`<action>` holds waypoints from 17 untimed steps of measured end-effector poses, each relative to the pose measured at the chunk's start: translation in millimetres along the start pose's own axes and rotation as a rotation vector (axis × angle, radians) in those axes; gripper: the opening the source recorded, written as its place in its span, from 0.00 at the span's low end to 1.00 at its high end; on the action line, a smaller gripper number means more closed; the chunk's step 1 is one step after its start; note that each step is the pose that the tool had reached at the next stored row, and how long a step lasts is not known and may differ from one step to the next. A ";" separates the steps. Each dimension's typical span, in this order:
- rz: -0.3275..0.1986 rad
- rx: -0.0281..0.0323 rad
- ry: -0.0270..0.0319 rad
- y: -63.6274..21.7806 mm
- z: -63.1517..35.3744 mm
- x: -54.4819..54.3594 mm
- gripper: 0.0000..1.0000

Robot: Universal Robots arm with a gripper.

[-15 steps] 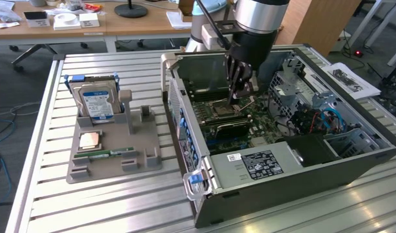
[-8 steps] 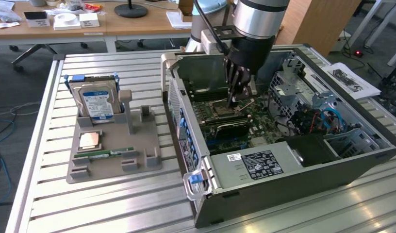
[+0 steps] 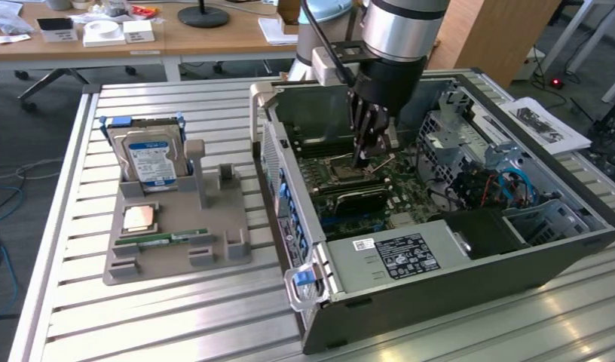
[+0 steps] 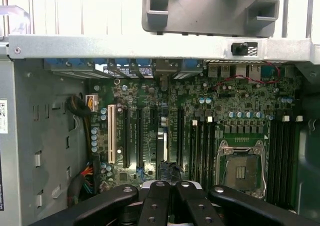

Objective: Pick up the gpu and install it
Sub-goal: 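Press down on the gpu until it lock into place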

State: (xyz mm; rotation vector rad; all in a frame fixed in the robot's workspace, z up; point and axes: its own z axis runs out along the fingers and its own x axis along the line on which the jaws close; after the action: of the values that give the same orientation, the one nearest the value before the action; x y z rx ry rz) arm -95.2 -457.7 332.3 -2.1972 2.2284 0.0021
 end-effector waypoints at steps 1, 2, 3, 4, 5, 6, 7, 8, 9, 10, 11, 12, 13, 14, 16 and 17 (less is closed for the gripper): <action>0.000 0.0002 -0.0003 0.0 0.8 0.0 0.11; 0.000 0.0000 0.0000 0.1 1.8 0.0 0.11; 0.000 -0.0001 0.0003 0.1 3.0 0.0 0.11; 0.000 -0.0001 0.0001 0.1 4.4 0.1 0.11; 0.000 -0.0001 0.0002 0.1 6.0 0.1 0.11; 0.000 -0.0001 0.0002 0.1 7.5 0.1 0.11; 0.000 -0.0001 0.0003 0.1 9.0 0.1 0.11; 0.000 -0.0001 0.0003 0.1 10.4 0.1 0.11; 0.000 -0.0001 0.0002 0.1 11.7 0.1 0.11; 0.000 -0.0001 0.0002 0.1 13.2 0.1 0.11; 0.000 0.0000 0.0002 0.2 14.9 0.1 0.11; 0.000 0.0000 0.0002 0.2 16.5 0.1 0.11; 0.000 -0.0001 0.0002 0.2 18.1 0.1 0.11; 0.000 -0.0001 0.0001 0.2 19.7 0.1 0.11; 0.000 -0.0001 0.0003 0.2 22.9 0.1 0.11; 0.000 -0.0001 0.0003 0.2 24.7 0.1 0.11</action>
State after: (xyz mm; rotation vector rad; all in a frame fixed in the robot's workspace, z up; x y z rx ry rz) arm -95.2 -457.6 307.6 -2.1974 2.2286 0.0019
